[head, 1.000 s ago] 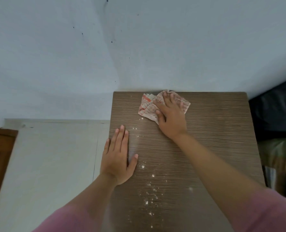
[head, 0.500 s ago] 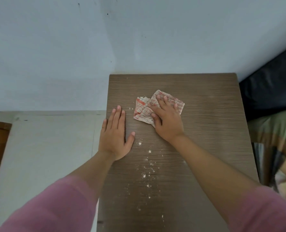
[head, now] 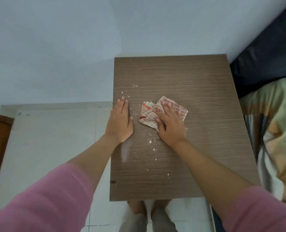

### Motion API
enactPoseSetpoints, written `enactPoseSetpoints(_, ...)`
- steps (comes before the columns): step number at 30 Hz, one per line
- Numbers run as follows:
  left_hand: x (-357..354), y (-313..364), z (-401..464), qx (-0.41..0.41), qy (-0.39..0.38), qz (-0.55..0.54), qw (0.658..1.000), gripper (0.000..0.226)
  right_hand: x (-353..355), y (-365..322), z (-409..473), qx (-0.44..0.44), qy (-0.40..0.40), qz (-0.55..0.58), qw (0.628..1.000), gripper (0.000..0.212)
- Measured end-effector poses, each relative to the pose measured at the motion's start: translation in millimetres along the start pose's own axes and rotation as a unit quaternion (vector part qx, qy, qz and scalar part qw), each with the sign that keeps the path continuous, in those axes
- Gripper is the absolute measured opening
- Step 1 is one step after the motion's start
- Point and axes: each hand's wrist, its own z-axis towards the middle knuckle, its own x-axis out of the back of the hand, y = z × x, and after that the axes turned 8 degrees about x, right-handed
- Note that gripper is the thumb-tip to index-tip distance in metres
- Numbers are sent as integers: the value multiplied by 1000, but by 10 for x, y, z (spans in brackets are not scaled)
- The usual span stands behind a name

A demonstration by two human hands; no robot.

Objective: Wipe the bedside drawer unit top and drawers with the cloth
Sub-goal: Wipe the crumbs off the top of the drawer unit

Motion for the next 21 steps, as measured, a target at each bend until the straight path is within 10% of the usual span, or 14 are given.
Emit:
enactPoseSetpoints(9, -435, -143, -1592, -26, -1, 39, 999, 60, -29, -100, -505, -2, -3, -1, 1000, 35)
enactPoseSetpoints(21, -537, -191, -1616, -55, 43, 49, 996, 60, -118, -166, -1177, 35, -6, 8, 999, 39)
